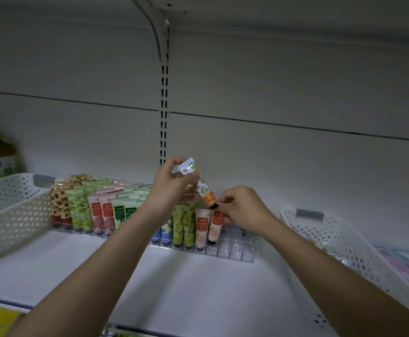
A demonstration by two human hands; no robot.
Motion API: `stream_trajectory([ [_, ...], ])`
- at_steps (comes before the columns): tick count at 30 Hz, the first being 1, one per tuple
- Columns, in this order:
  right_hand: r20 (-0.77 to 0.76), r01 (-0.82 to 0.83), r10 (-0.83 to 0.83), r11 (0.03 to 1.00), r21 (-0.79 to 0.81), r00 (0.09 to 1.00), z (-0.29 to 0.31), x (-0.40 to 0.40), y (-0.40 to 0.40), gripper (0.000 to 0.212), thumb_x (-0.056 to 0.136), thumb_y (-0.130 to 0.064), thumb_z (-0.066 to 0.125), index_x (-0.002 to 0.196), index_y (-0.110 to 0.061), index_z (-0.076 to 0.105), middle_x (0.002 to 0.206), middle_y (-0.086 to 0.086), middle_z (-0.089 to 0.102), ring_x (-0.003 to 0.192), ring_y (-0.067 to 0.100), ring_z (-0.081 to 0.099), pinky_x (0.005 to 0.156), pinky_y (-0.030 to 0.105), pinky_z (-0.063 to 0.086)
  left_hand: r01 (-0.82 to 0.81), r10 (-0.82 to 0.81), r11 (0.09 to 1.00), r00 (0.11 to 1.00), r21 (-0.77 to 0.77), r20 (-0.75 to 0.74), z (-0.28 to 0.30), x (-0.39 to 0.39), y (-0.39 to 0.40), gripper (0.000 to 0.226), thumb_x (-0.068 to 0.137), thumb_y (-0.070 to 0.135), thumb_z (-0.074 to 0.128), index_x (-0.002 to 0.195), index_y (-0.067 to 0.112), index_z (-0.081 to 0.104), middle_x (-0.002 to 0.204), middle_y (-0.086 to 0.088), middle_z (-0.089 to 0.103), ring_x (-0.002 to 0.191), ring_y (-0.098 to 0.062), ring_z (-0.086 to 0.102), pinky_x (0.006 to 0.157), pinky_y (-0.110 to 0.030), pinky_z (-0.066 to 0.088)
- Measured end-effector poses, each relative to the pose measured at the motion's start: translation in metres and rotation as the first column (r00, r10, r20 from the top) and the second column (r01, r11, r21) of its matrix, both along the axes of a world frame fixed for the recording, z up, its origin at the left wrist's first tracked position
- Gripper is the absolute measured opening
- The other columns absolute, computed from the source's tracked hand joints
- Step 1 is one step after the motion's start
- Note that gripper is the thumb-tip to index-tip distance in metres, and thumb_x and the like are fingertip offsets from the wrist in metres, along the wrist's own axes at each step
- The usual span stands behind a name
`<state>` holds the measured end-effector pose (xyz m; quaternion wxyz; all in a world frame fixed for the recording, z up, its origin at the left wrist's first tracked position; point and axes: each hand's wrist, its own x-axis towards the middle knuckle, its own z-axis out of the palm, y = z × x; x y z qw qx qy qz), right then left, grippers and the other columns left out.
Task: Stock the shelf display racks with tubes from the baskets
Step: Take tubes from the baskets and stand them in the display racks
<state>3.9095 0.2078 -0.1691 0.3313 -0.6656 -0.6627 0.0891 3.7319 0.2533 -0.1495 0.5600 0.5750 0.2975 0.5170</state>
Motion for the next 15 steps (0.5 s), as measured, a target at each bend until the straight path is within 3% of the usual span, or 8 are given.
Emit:
stream_trajectory([
  [5,0.040,-0.044,0.045,0.999,-0.025,0.998,-0.002,-0.001,0.003,0.013,0.087,-0.008,0.066,0.089,-0.015,0.076,0.084,0.012,0.072,0.071,0.027,0.070,0.071,0.041,0.059,-0.032,0.032,0.999,0.999,-0.003,0.025,0.004,0.011,0.004,0.008,0.094,0.014,0.062,0.100,0.011,0.058,0.089,-0.010,0.065,0.071,-0.024,0.069,0.061,-0.037,0.059],
  [7,0.021,-0.055,0.056,0.997,-0.052,0.998,-0.001,0.002,0.005,0.012,0.087,-0.006,0.067,0.092,-0.013,0.076,0.086,0.011,0.072,0.069,0.025,0.071,0.069,0.038,0.061,-0.055,0.054,0.998,0.998,0.024,0.020,0.008,0.014,0.006,0.010,0.094,0.013,0.062,0.102,0.008,0.060,0.092,-0.010,0.065,0.075,-0.019,0.069,0.059,-0.034,0.058],
  [10,-0.039,-0.065,0.061,0.993,-0.100,0.997,-0.004,0.008,0.006,0.006,0.087,-0.007,0.070,0.088,-0.010,0.076,0.081,0.006,0.072,0.061,0.014,0.069,0.061,0.024,0.057,-0.093,0.092,0.996,0.993,0.009,0.080,0.014,0.016,0.011,0.018,0.093,0.011,0.062,0.110,0.005,0.059,0.103,-0.014,0.064,0.088,-0.025,0.068,0.065,-0.038,0.059],
  [15,0.028,-0.100,0.103,0.990,-0.099,0.994,-0.014,0.005,0.009,0.018,0.086,-0.011,0.070,0.103,-0.009,0.077,0.100,0.006,0.075,0.077,0.007,0.060,0.073,0.016,0.043,-0.094,0.090,0.995,0.989,0.027,0.118,0.025,0.021,0.015,0.017,0.091,0.009,0.064,0.108,0.007,0.062,0.101,-0.014,0.065,0.084,-0.022,0.069,0.069,-0.040,0.060],
])
